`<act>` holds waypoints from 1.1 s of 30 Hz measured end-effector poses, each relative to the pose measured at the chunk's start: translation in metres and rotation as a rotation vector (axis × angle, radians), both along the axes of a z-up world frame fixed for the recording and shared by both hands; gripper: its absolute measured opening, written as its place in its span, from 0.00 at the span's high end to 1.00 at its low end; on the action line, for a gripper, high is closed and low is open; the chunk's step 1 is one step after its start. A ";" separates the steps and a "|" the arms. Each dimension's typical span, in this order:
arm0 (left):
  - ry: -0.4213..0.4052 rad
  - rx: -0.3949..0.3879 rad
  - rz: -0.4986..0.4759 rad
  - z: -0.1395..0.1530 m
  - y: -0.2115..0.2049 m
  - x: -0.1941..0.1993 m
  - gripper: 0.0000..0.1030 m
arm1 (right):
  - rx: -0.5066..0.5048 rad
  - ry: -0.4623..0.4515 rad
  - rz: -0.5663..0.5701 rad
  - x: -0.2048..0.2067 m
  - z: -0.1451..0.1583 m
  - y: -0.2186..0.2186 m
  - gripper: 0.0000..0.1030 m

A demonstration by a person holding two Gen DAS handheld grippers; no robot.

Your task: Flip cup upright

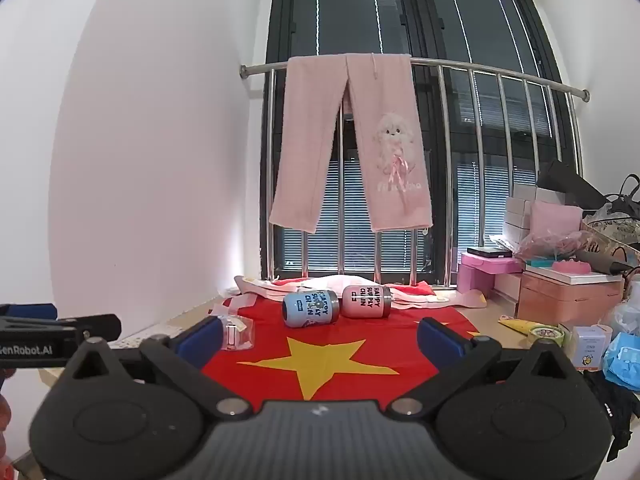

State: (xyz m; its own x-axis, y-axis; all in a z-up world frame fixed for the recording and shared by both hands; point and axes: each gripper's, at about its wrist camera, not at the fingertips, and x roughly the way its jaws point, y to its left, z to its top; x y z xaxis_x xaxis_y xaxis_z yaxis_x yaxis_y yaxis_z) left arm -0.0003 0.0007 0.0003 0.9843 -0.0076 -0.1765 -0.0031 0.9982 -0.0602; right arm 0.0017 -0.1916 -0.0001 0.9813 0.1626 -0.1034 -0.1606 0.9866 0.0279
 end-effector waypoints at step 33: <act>-0.023 0.016 -0.004 0.001 -0.001 0.002 0.00 | 0.002 -0.002 -0.003 -0.002 0.001 0.001 0.00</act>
State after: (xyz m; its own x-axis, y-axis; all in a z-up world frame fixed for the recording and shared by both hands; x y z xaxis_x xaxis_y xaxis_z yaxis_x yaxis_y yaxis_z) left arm 0.0015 -0.0003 0.0010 0.9880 -0.0088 -0.1539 0.0019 0.9990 -0.0447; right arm -0.0004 -0.1910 0.0013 0.9820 0.1598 -0.1006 -0.1576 0.9871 0.0296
